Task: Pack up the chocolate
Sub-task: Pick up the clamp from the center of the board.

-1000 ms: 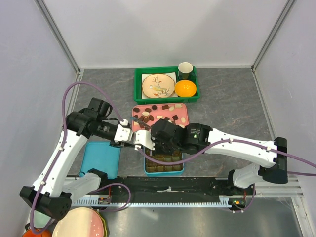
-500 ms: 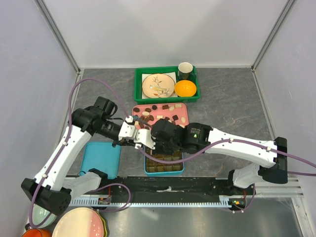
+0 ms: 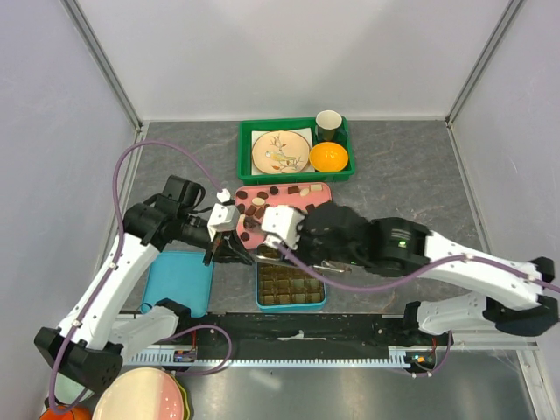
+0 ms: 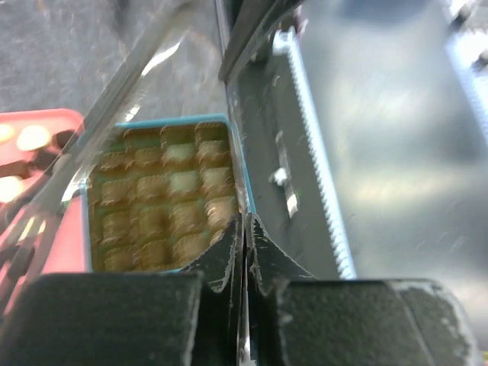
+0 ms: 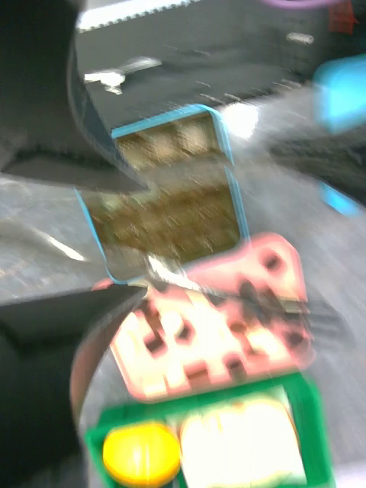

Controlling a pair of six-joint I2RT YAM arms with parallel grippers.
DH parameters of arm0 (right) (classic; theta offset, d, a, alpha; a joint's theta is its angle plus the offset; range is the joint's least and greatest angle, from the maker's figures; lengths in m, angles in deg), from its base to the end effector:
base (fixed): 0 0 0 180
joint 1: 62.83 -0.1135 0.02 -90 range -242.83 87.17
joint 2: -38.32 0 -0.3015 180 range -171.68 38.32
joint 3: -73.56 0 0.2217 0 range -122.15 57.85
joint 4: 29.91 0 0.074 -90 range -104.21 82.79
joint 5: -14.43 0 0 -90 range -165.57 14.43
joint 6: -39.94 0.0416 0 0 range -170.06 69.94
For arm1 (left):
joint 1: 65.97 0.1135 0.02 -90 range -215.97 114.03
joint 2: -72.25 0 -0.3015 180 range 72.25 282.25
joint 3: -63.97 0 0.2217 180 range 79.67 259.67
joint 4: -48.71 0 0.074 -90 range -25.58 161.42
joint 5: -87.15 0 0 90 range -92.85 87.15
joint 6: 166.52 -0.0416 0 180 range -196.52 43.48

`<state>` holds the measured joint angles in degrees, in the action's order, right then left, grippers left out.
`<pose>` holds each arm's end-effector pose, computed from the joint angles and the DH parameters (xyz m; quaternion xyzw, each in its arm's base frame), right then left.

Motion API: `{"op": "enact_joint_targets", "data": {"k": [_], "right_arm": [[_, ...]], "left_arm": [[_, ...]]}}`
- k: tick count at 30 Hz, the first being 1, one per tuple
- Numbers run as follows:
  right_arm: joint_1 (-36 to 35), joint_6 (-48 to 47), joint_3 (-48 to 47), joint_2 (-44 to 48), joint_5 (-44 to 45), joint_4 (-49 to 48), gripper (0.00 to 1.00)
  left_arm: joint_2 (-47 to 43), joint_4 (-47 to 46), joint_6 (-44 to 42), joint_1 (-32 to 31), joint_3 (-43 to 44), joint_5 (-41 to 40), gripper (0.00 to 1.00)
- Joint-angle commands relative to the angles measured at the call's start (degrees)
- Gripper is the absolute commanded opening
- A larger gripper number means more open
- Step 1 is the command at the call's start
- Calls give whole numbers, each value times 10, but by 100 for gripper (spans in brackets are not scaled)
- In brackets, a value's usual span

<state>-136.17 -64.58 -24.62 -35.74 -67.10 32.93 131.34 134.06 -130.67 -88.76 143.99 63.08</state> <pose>0.0716 0.2180 0.4220 -0.6007 0.6697 0.1539 0.4086 0.0881 -0.0782 0.3693 0.6033 0.5656 -0.4607 0.3222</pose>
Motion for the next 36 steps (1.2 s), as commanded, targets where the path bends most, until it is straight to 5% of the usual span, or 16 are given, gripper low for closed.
{"op": "enact_joint_targets", "data": {"k": [1, 6, 10, 19, 22, 28, 36], "right_arm": [[3, 26, -37, 85, 91, -105, 65], [2, 96, 1, 159, 160, -173, 89], [3, 184, 66, 225, 193, -249, 98], [22, 276, 183, 291, 215, -380, 98], [104, 304, 175, 253, 141, -390, 98], [417, 498, 173, 140, -278, -510, 98], [475, 620, 173, 30, -493, -776, 98]], "left_arm": [[-27, -220, 286, 0, -37, 115, 2], [-7, -435, 535, 38, -46, 113, 2], [-6, -732, 749, 98, -67, 89, 2], [7, -850, 916, 152, -63, 20, 2], [5, -877, 950, 157, -65, -5, 2], [-21, -899, 997, 184, -80, -70, 2], [-32, -902, 991, 204, -113, -62, 1]]}}
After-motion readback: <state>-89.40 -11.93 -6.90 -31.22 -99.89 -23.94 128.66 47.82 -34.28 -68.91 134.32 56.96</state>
